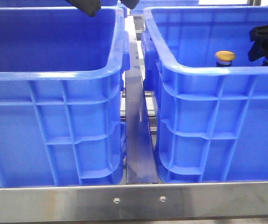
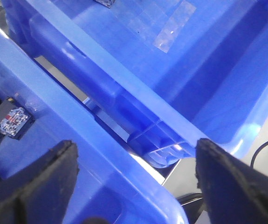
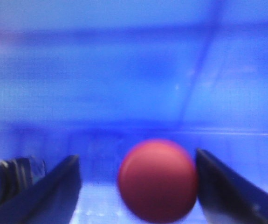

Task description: Pick red and yellow buttons and place in box

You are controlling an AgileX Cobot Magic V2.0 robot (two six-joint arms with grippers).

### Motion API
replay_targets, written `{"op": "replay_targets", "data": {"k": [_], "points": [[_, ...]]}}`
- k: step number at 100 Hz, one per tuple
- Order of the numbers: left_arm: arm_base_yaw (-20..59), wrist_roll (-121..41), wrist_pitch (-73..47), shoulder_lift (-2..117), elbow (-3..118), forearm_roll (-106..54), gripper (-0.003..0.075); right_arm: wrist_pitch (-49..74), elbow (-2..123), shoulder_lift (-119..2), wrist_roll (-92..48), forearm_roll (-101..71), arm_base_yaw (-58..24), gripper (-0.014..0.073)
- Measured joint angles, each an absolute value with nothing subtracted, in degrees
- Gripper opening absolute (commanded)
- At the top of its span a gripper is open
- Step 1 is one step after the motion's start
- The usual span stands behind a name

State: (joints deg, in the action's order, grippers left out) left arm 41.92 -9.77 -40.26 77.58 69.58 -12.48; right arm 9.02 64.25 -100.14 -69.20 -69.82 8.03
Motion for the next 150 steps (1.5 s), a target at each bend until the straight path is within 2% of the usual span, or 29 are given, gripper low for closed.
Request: {"op": "replay_targets", "data": {"k": [22,32,42,52,62,65,89,115,136,150], "points": [[41.9,-9.8,-40.1,77.6,69.6,-12.5,0.0489,9.0,62.1,-94.2,-69.2,-70.5,8.0,0.0524],[41.9,-9.8,-39.4,77.5,69.6,-12.5,0.0443,9.0,59.0,-89.2,-69.2,-70.6,8.0,0.0438],[41.4,-9.8,-38.5,77.5,69.6,-12.0,0.0335,9.6,55.6,-83.7,-69.2,-70.6,8.0,0.0283],[38.4,-9.6,-38.5,77.5,69.6,-11.7,0.0169,10.5,52.6,-78.0,-69.3,-70.6,8.0,0.0087],[34.1,-9.5,-38.5,77.4,69.6,-11.5,0.0006,12.3,49.5,-72.6,-69.3,-70.6,8.0,-0.005],[32.7,-9.5,-38.5,77.4,69.6,-11.5,-0.0022,13.0,48.5,-71.1,-69.3,-70.6,8.0,-0.0077],[19.8,-9.5,-37.3,73.9,66.7,-11.3,-0.002,16.0,41.6,-59.9,-69.3,-70.3,8.0,-0.0069],[7.2,-9.5,-30.9,63.2,56.0,-11.2,-0.002,15.1,35.5,-50.6,-69.3,-70.2,8.0,-0.0069],[0.8,-9.5,-25.9,52.1,46.2,-11.0,-0.002,15.0,31.2,-43.3,-69.3,-70.1,8.0,-0.0069],[-0.2,-9.5,-22.3,44.1,39.7,-10.8,-0.002,15.0,28.0,-37.7,-70.2,-69.9,8.0,-0.0069]]}}
